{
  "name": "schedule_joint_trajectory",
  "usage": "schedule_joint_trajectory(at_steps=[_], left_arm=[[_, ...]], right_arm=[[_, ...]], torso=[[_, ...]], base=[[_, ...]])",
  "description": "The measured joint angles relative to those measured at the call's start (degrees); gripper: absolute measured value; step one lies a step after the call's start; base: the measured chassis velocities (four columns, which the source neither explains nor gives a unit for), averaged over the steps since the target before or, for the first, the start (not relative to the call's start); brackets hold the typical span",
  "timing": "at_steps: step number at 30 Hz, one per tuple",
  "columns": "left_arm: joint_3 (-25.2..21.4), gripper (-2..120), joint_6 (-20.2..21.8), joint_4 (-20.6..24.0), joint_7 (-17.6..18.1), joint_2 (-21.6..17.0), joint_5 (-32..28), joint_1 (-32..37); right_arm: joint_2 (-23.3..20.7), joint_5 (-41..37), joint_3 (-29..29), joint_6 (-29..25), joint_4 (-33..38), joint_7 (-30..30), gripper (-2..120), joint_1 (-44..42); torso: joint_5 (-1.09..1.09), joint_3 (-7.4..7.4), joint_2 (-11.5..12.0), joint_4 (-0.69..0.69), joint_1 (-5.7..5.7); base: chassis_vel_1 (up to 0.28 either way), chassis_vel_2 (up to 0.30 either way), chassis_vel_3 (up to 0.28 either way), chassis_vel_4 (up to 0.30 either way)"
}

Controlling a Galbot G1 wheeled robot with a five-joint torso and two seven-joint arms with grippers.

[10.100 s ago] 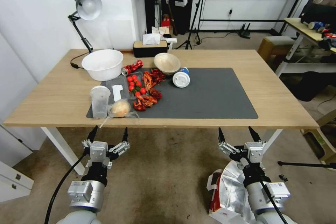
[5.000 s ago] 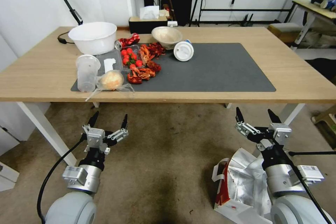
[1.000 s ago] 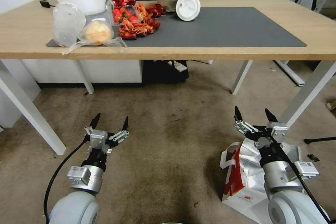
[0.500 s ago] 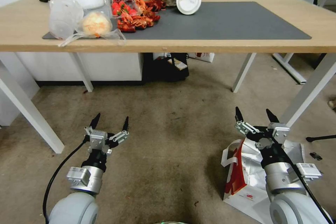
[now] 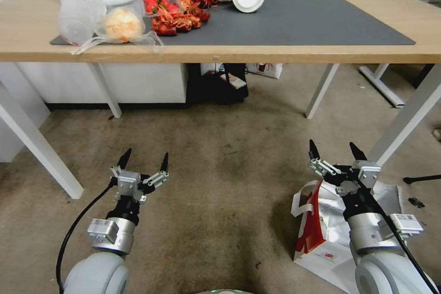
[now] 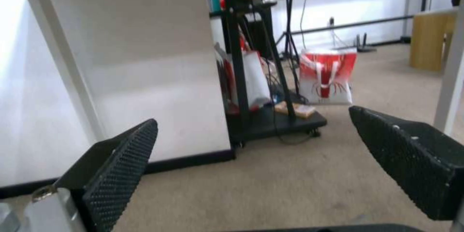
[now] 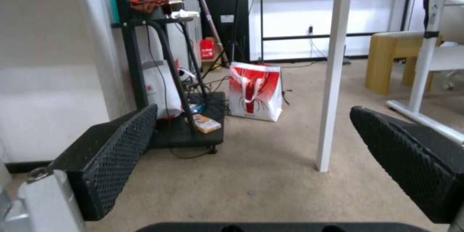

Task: Pick up the food delivery bag from the floor and place it on the table.

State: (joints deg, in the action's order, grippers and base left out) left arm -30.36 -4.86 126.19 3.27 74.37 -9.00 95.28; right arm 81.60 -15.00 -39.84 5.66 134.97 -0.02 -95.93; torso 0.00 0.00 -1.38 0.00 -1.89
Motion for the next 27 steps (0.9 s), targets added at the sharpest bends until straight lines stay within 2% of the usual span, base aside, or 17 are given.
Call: schedule_joint_trajectory(at_steps=[4, 14, 17, 23, 27], left_arm=[[-1.3, 100, -2.3, -0.7, 0.1, -0.5, -0.9, -0.4], [-1.7, 100, -2.3, -1.1, 0.1, -1.2, -3.2, -0.4], [-1.7, 100, -1.6, -1.4, 0.1, -1.5, -3.6, -0.7], [-1.3, 100, -1.4, -2.2, 0.2, -1.6, -3.6, -1.1], [-0.7, 100, -1.3, -3.4, 0.3, -1.6, -3.5, -1.7]], right_arm=[[-2.1, 0.1, -2.1, 0.0, -0.4, 0.1, 100, -0.1], [-5.1, 2.6, -7.6, 2.7, -2.8, -0.3, 100, -1.3], [-6.7, 2.1, -12.7, 2.3, -5.3, -0.3, 100, -2.6], [-7.8, 0.9, -16.3, 1.2, -8.3, -0.6, 100, -3.3], [-8.2, -0.2, -19.6, -1.0, -12.9, -1.0, 100, -3.4]], torso=[[0.00, 0.00, -0.1, 0.00, 0.00], [-0.01, 0.00, -0.3, 0.00, -0.04], [-0.02, 0.00, -0.3, -0.01, -0.05], [-0.01, 0.01, -0.4, 0.00, -0.05], [-0.01, 0.01, -0.4, -0.01, -0.07]], base=[[0.000, 0.000, 0.000, 0.000], [0.000, 0.000, 0.000, 0.000], [0.000, 0.000, 0.000, 0.000], [0.000, 0.000, 0.000, 0.000], [0.000, 0.000, 0.000, 0.000]])
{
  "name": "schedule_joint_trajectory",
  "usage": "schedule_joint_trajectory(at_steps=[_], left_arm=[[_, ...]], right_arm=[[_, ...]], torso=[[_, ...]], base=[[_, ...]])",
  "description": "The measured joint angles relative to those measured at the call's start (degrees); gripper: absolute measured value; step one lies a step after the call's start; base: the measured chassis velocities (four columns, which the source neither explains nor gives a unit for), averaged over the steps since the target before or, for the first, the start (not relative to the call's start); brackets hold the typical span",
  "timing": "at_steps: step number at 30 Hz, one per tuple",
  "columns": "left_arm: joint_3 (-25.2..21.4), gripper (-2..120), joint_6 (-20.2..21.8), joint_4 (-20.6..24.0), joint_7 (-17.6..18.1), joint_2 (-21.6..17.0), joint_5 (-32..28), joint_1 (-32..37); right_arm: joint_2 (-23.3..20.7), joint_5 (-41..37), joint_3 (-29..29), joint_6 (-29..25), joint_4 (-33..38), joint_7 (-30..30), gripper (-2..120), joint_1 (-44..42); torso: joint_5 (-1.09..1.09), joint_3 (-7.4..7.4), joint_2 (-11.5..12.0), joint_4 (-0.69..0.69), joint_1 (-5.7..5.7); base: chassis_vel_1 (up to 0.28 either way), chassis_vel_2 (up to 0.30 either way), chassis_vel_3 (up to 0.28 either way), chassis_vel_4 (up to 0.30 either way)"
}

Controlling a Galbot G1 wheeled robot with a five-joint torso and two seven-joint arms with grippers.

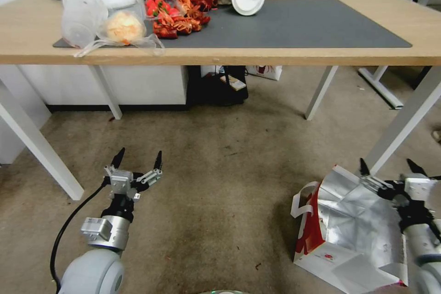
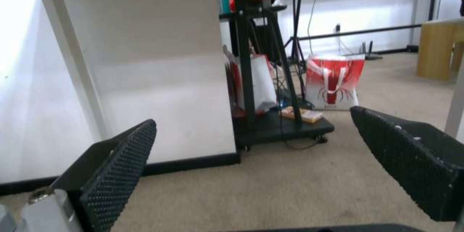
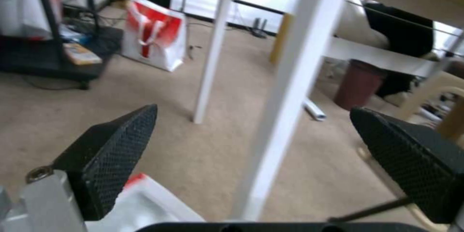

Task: Pick up the food delivery bag from the floor and place it on the table.

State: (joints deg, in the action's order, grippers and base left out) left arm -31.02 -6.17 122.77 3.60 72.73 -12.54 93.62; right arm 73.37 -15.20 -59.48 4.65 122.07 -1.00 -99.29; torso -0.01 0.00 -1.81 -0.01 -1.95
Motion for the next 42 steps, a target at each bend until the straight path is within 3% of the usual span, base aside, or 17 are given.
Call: schedule_joint_trajectory(at_steps=[10, 25, 36, 41, 42], left_arm=[[0.0, 100, 0.0, -0.7, 0.5, 0.0, 0.3, -0.3], [-0.2, 100, 0.3, -1.7, 0.7, 0.3, 0.3, -1.4], [0.6, 100, 0.3, -2.2, 1.2, 0.8, 0.5, -1.4], [0.5, 100, 0.3, -2.2, 1.2, 0.7, 0.6, -1.3], [0.5, 100, 0.2, -2.2, 1.2, 0.6, 0.6, -1.3]], right_arm=[[-2.1, -0.6, -2.8, -1.1, -8.5, -0.3, 100, 2.6], [-3.9, -1.4, -1.5, -2.0, -20.1, -1.5, 100, 7.5], [-3.9, -3.1, 0.4, -1.2, -23.1, -1.6, 100, 8.8], [-3.8, -4.6, 0.9, 0.2, -23.3, -1.5, 94, 9.5], [-3.7, -4.7, 1.1, 0.6, -23.6, -1.5, 88, 9.8]], torso=[[0.01, 0.00, -0.1, 0.01, -0.01], [0.01, 0.00, -0.1, 0.01, -0.02], [0.01, 0.00, -0.1, 0.00, -0.02], [0.02, 0.00, -0.1, 0.01, -0.02], [0.01, 0.00, -0.1, 0.01, -0.02]], base=[[0.000, 0.000, 0.000, 0.000], [0.000, 0.000, 0.000, 0.000], [0.000, 0.000, 0.000, 0.000], [0.000, 0.000, 0.000, 0.000], [0.000, 0.000, 0.000, 0.000]])
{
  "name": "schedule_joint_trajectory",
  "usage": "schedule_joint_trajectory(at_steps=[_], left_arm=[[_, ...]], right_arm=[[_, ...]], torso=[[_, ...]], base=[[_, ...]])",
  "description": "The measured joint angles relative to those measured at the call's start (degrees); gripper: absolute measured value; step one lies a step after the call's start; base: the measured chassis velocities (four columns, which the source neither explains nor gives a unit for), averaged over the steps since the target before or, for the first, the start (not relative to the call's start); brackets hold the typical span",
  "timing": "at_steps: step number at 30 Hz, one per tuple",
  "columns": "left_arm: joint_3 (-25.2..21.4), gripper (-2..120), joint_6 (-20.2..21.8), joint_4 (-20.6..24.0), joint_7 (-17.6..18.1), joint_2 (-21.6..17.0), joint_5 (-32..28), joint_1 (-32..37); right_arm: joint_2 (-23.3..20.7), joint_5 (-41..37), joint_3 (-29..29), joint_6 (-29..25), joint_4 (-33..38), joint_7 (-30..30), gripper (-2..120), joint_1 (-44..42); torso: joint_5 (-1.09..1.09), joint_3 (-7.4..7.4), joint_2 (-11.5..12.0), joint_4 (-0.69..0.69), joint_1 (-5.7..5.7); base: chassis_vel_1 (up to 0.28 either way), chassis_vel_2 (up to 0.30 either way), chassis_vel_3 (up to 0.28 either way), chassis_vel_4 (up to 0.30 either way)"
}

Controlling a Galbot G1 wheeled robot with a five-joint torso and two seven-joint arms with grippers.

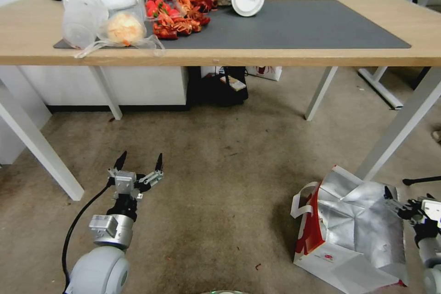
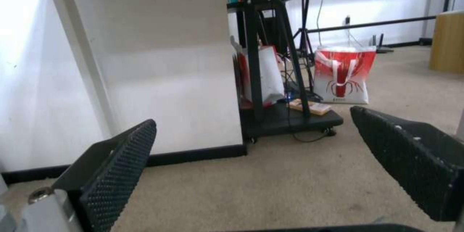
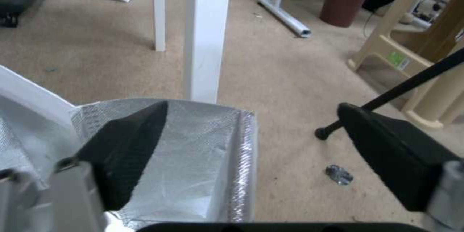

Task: Pick up the food delivery bag from the floor and place it on the table.

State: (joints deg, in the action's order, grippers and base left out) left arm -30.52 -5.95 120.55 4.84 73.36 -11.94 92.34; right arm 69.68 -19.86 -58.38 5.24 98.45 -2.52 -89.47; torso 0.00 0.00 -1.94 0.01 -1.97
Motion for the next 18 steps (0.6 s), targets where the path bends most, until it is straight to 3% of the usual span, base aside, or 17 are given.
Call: schedule_joint_trajectory(at_steps=[13, 18], left_arm=[[0.0, 100, -0.2, 0.0, 0.2, 0.1, 0.2, 0.2], [0.1, 100, -0.3, 0.1, 0.3, 0.1, 0.3, 0.2]], right_arm=[[0.1, -0.2, 1.1, 2.9, -2.0, 0.0, 82, 1.1], [0.1, -0.7, 1.6, 3.1, -2.7, 0.0, 65, 1.1]], torso=[[0.00, 0.00, 0.0, -0.01, 0.00], [0.00, 0.00, 0.0, -0.01, 0.00]], base=[[0.000, 0.000, 0.000, 0.000], [0.000, 0.000, 0.000, 0.000]])
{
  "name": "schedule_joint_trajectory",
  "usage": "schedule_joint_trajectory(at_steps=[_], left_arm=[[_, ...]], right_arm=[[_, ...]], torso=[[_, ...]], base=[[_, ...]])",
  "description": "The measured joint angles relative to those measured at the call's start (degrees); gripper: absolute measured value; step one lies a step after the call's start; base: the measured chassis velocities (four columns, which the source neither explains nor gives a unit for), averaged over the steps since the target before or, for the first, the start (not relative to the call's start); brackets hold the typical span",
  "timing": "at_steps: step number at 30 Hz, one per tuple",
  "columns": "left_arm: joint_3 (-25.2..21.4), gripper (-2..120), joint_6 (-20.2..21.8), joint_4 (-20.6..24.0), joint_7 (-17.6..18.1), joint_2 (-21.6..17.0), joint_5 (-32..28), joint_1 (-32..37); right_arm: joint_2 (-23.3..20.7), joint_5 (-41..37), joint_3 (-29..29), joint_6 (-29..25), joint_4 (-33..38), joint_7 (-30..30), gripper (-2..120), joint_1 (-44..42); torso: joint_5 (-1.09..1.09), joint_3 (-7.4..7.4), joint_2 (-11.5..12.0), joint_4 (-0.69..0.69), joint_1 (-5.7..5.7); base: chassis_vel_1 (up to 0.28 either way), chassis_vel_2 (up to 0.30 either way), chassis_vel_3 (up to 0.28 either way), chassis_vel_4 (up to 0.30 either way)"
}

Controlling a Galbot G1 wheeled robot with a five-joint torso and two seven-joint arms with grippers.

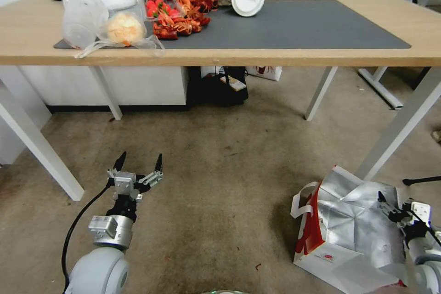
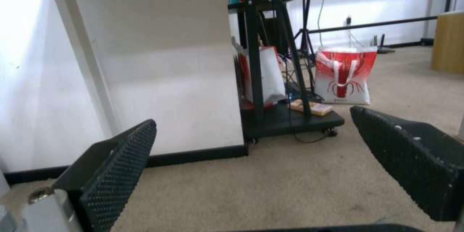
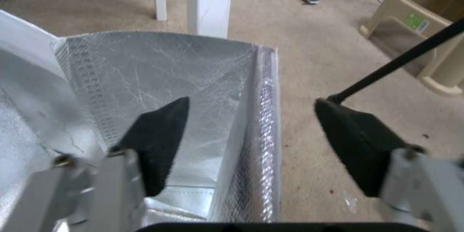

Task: Pick up the food delivery bag from the floor and place it on the table.

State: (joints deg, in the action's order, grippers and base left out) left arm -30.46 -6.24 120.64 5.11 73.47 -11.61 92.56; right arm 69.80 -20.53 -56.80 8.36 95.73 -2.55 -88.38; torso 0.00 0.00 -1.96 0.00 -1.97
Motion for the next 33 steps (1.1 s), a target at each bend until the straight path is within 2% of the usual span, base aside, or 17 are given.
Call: schedule_joint_trajectory(at_steps=[4, 6, 8, 9, 10, 12, 13, 16, 17, 18, 29, 33], left_arm=[[0.0, 100, 0.0, 0.0, 0.0, 0.0, 0.1, 0.0], [0.1, 100, 0.0, 0.0, 0.0, 0.0, 0.1, 0.0], [0.1, 100, 0.0, 0.0, 0.0, 0.0, 0.1, -0.1], [0.1, 100, 0.0, 0.0, 0.1, 0.0, 0.1, -0.1], [0.1, 100, 0.0, 0.0, 0.1, 0.0, 0.1, -0.1], [0.1, 100, 0.0, 0.0, 0.1, 0.0, 0.1, -0.1], [0.1, 100, 0.0, 0.0, 0.1, 0.0, 0.1, -0.1], [0.1, 100, 0.0, 0.0, 0.1, 0.0, 0.1, -0.2], [0.1, 100, 0.0, 0.0, 0.1, 0.0, 0.1, -0.2], [0.1, 100, 0.0, 0.0, 0.1, 0.1, 0.1, -0.2], [0.1, 100, 0.2, -0.2, 0.2, 0.0, 0.1, 0.0], [-0.1, 100, 0.7, -0.2, -1.0, 0.0, 0.2, 0.2]], right_arm=[[0.1, -0.2, 0.3, 0.0, -0.2, 0.1, 49, 0.0], [0.2, -0.2, 0.3, 0.0, -0.3, 0.1, 47, 0.0], [0.2, -0.2, 0.4, 0.0, -0.5, 0.1, 39, 0.0], [0.2, -0.2, 0.4, 0.0, -0.7, 0.1, 30, 0.0], [0.2, -0.2, 0.4, 0.0, -0.7, 0.1, 30, 0.0], [0.2, -0.2, 0.4, -0.1, -0.7, 0.2, 21, -0.1], [0.2, -0.2, 0.4, -0.1, -0.7, 0.2, 21, -0.1], [0.1, -0.2, 0.4, -0.2, -0.5, 0.2, 6, -0.1], [0.1, -0.2, 0.4, -0.2, -0.5, 0.2, 6, -0.1], [0.1, -0.2, 0.4, -0.2, -0.5, 0.3, 0, -0.1], [0.3, -0.1, 0.4, -0.7, 0.6, 0.4, 0, -0.7], [0.4, -0.5, 0.5, -1.0, 2.5, 0.2, 0, -1.6]], torso=[[0.01, 0.00, 0.0, 0.00, 0.00], [0.00, 0.00, 0.0, 0.00, 0.00], [0.00, 0.00, 0.0, 0.00, 0.00], [0.00, 0.00, 0.0, 0.00, 0.00], [0.00, 0.00, 0.0, 0.00, 0.00], [0.00, 0.00, 0.0, 0.00, 0.00], [0.00, 0.00, 0.0, 0.00, 0.00], [0.00, 0.00, 0.0, 0.00, 0.00], [0.00, 0.00, 0.0, 0.00, 0.00], [0.00, 0.00, 0.0, 0.00, 0.00], [0.00, 0.00, 0.0, 0.00, 0.00], [0.00, 0.00, 0.0, 0.00, 0.00]], base=[[0.000, 0.000, 0.000, 0.000], [0.000, 0.000, 0.000, 0.000], [0.000, 0.000, 0.000, 0.000], [0.000, 0.000, 0.000, 0.000], [0.000, 0.000, 0.000, 0.000], [0.000, 0.000, 0.000, 0.000], [0.000, 0.000, 0.000, 0.000], [0.000, 0.000, 0.000, 0.000], [0.000, 0.000, 0.000, 0.000], [0.000, 0.000, 0.000, 0.000], [0.000, 0.000, 0.000, 0.000], [0.000, 0.000, 0.000, 0.000]])
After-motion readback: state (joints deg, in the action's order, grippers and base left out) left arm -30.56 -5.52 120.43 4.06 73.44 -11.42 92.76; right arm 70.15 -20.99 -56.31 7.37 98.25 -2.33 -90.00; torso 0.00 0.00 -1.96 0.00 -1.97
